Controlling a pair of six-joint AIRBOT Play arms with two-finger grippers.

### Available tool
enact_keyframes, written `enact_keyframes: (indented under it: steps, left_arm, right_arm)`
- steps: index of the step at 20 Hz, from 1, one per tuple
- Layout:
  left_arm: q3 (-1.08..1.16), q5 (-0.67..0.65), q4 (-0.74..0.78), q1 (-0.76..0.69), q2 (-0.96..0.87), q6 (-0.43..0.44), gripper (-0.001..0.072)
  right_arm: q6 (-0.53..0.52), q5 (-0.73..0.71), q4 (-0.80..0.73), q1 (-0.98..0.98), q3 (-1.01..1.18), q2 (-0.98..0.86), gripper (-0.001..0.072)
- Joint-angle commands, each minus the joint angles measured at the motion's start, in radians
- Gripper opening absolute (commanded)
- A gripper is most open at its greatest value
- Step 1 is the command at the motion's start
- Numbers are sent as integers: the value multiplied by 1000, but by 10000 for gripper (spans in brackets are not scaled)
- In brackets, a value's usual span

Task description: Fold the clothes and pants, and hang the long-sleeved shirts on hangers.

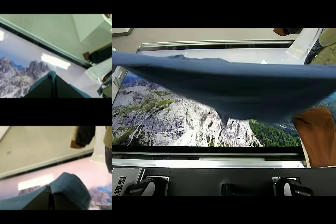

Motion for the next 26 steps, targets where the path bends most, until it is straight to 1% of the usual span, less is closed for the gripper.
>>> enact_keyframes:
  steps: [1,3,4,5,7,8,9,11,14,16,17,18,20,21,22,23,24,25,26]
  left_arm:
    - [-1,-2,-2,2,60,-10,15]
    - [-1,-18,6,2,14,-11,15]
    - [-1,-37,9,1,-26,-10,15]
    - [-1,-56,14,-3,-84,-5,15]
    - [-1,-68,51,-26,-223,-3,15]
    - [-1,-66,79,-41,-312,-3,15]
    - [-1,-56,110,-53,-407,-2,15]
    - [0,-10,126,-68,-583,-3,15]
    - [0,148,125,-90,-803,-4,15]
    - [0,249,113,-101,-888,-7,15]
    - [0,292,98,-105,-914,-7,16]
    - [1,323,94,-109,-932,-7,15]
    - [10,342,91,-119,-963,-6,15]
    - [12,341,91,-124,-974,-7,19]
    - [12,336,90,-125,-977,-7,32]
    - [13,321,77,-123,-975,-7,127]
    - [17,294,52,-113,-970,-7,308]
    - [31,244,28,-93,-962,-7,522]
    - [46,185,11,-69,-950,-5,620]
  right_arm:
    - [101,-37,-10,1,40,44,32]
    - [182,-63,15,1,43,-22,32]
    - [189,-101,42,1,43,-82,32]
    - [191,-143,76,1,43,-156,32]
    - [187,-234,169,2,43,-362,33]
    - [166,-261,214,6,43,-469,32]
    - [148,-267,222,32,43,-579,32]
    - [136,-216,222,111,43,-805,32]
    - [142,-2,227,213,43,-1091,32]
    - [186,132,277,241,43,-1206,32]
    - [191,180,312,245,43,-1244,33]
    - [191,206,351,245,44,-1269,33]
    - [190,238,367,245,43,-1291,41]
    - [190,240,367,245,44,-1292,94]
    - [189,229,367,241,49,-1292,192]
    - [179,190,367,230,64,-1292,292]
    - [167,125,367,211,87,-1291,395]
    - [122,31,367,174,117,-1285,519]
    - [60,-68,367,128,144,-1273,639]
